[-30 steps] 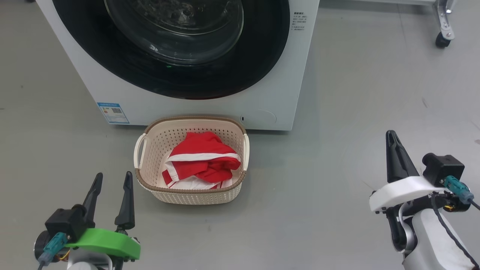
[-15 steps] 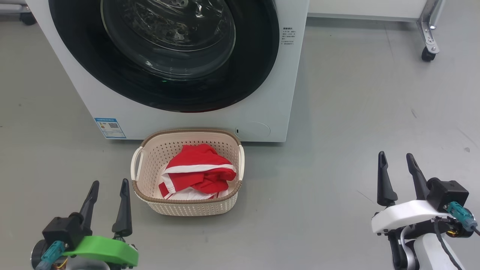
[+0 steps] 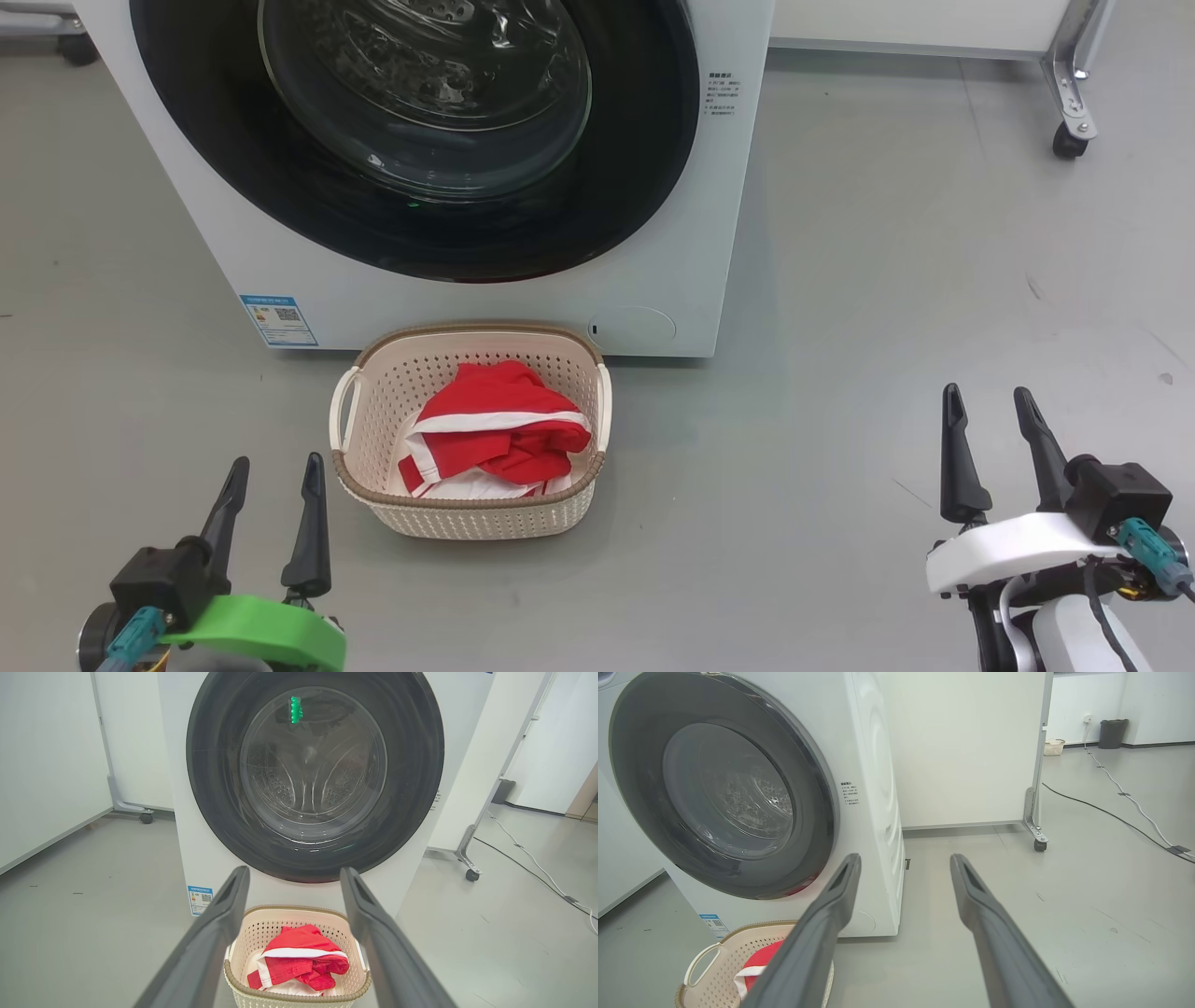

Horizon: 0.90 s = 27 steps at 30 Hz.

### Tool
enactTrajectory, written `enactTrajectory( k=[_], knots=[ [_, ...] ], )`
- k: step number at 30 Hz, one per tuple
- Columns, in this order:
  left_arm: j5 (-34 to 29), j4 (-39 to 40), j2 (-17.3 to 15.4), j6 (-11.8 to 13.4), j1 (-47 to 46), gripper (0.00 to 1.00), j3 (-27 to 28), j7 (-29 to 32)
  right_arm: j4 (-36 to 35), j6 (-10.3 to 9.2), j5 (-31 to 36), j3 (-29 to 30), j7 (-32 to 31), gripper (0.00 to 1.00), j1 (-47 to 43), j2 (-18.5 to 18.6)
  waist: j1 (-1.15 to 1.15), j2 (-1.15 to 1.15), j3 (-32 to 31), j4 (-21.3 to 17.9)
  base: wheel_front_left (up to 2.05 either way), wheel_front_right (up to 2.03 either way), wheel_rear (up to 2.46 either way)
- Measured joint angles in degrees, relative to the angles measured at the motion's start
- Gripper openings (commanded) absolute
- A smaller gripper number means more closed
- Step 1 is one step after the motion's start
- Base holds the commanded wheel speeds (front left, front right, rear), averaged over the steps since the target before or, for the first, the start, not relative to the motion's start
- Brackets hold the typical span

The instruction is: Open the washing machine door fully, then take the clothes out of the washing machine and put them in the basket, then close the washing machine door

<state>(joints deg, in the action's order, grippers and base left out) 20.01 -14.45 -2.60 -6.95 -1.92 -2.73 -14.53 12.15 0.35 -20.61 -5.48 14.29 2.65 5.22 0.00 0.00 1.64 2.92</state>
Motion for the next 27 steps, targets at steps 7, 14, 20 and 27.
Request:
enactTrajectory(
  k=[7,14,20,27],
  knots=[
    [-0.02,0.07,0.02,0.0,0.33,1.0,0.27,0.0,-0.86,0.0,0.01,0.16,0.0,1.0,-1.12,-0.42,0.0,0.0,-0.24,-0.05,0.0,0.0,0.0],
    [-0.36,0.03,0.03,0.0,0.48,1.0,0.35,0.0,-1.29,0.01,0.02,0.31,0.0,1.0,-2.3,-0.71,0.0,0.0,-0.32,-0.08,0.0,0.0,0.0],
    [-0.36,-0.04,0.03,0.0,0.49,1.0,0.27,0.0,-1.89,0.02,0.1,0.43,0.0,1.0,-2.35,-0.79,0.0,0.0,-0.37,-0.07,0.0,0.0,0.0],
    [0.54,-0.37,0.05,-0.01,0.7,1.0,-1.32,0.0,-2.27,0.07,0.18,0.46,0.0,1.0,-3.18,-1.02,0.0,0.0,-0.51,-0.02,0.0,0.0,0.0]
  ],
)
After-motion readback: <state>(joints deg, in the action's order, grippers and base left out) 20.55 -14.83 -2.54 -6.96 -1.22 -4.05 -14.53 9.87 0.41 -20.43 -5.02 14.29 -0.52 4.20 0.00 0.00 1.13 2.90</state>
